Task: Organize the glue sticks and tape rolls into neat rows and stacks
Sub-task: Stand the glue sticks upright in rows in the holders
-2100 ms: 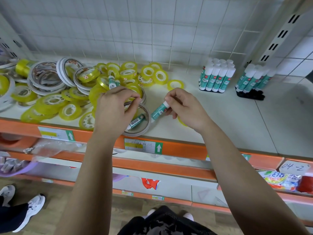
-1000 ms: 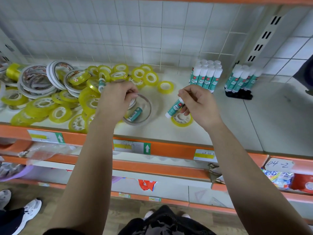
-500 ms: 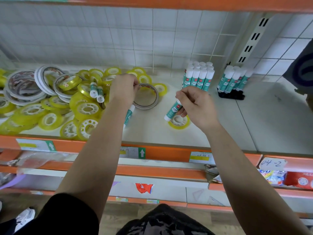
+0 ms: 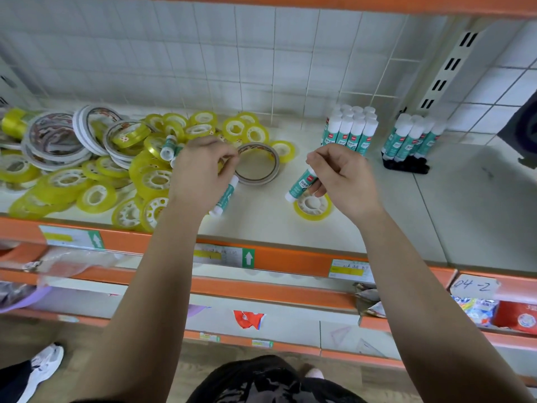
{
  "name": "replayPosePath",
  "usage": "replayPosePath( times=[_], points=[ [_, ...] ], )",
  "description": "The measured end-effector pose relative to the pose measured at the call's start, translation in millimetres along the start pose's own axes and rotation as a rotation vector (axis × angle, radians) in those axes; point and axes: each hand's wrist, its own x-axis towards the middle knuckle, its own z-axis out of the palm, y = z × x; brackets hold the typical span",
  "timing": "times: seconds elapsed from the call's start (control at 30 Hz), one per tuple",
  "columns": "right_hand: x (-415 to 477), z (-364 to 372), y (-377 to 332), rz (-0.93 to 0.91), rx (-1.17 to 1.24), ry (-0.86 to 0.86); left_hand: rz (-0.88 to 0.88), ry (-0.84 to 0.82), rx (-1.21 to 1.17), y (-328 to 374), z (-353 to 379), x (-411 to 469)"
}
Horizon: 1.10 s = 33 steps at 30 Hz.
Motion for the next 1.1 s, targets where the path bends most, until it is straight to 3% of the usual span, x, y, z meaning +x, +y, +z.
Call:
replayPosePath(
  times=[0.13,0.43,0.6,0.9,1.1],
  points=[
    [-0.1,-1.2,0.5,-0.003,-0.009,-0.005,0.021,-0.063,0.047,3.0,-3.5,-11.9],
    [-3.0,-2.4,2.6,0.008,0.027,-0.015,-0.202,-0.295,0.317,28.3,0.4,-3.9],
    [-3.0,-10.3,5.0,0.009,0.034,-0.011,-0.246,-0.267,0.270,26.4,1.4,-7.4],
    [5.5,-48.5,4.3,-0.057,-0.114,0.045,-0.061,-0.081,-0.146,57.7,8.4,18.6],
    [10.8,-95.3,11.6,-0.069,-0.271,0.146,-0.095,-0.057,-0.471,101.4,36.9,44.0]
  ],
)
